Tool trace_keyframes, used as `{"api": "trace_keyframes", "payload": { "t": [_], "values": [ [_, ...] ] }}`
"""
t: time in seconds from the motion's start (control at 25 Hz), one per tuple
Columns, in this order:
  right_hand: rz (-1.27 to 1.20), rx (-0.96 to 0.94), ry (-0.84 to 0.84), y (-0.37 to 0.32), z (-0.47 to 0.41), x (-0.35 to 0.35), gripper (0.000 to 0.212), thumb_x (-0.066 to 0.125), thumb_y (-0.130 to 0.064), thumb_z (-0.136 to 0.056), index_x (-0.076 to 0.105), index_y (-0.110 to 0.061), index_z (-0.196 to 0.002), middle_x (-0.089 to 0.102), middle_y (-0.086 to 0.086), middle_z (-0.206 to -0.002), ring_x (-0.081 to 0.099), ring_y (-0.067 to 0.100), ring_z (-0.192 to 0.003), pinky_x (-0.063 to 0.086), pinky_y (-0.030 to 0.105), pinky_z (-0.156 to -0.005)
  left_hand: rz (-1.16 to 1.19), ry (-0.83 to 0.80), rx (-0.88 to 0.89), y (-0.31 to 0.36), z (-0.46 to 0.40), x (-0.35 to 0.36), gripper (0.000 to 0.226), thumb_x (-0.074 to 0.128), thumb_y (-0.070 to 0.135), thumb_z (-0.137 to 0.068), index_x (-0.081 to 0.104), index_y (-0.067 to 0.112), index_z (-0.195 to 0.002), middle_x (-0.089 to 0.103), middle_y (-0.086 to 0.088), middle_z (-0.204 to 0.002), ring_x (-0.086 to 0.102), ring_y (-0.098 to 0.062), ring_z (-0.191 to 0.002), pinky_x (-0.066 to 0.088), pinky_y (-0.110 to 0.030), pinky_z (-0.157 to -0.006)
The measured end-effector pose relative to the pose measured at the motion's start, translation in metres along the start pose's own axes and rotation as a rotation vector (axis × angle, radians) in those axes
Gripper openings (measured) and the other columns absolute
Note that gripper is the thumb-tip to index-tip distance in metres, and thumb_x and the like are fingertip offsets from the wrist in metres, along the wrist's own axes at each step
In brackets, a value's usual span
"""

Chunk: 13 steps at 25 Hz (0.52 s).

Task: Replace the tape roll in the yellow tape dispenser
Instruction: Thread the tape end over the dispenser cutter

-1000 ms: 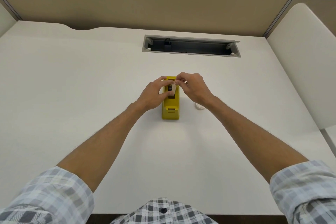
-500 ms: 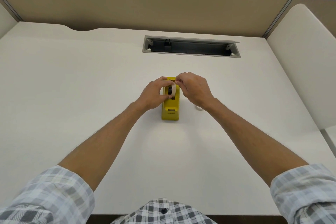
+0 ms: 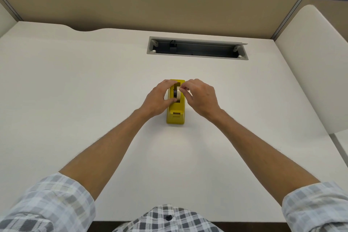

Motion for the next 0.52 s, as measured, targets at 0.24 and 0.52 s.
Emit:
{"api": "trace_keyframes", "payload": {
  "t": [0.24,0.52],
  "values": [
    [0.006,0.024,-0.039,-0.012,0.02,0.004,0.017,0.056,-0.025,-0.096,0.07,-0.016,-0.095,0.072,-0.002,-0.089,0.063,0.019,-0.085,0.051,0.039,-0.06,0.101,-0.085,-0.024,-0.012,0.005,0.004,0.058,0.06,0.027,-0.094,0.039,0.025,-0.148,0.033,0.014,-0.156,0.039,-0.013,-0.139,0.043,-0.033,-0.106],
    [0.009,0.041,-0.043,-0.017,0.035,0.012,0.016,0.058,-0.024,-0.096,0.07,-0.014,-0.095,0.072,0.001,-0.087,0.064,0.021,-0.082,0.049,0.035,-0.057,0.087,-0.081,-0.023,-0.015,0.003,0.004,0.055,0.053,0.015,-0.097,0.037,0.025,-0.148,0.029,0.016,-0.157,0.034,-0.015,-0.143,0.043,-0.032,-0.107]
  ]
}}
Point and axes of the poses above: each hand's wrist, its own z-axis away from the middle knuckle, its own x-axis out of the palm, y = z × x, the point moved 1 cm from there along -z, towards the middle knuckle
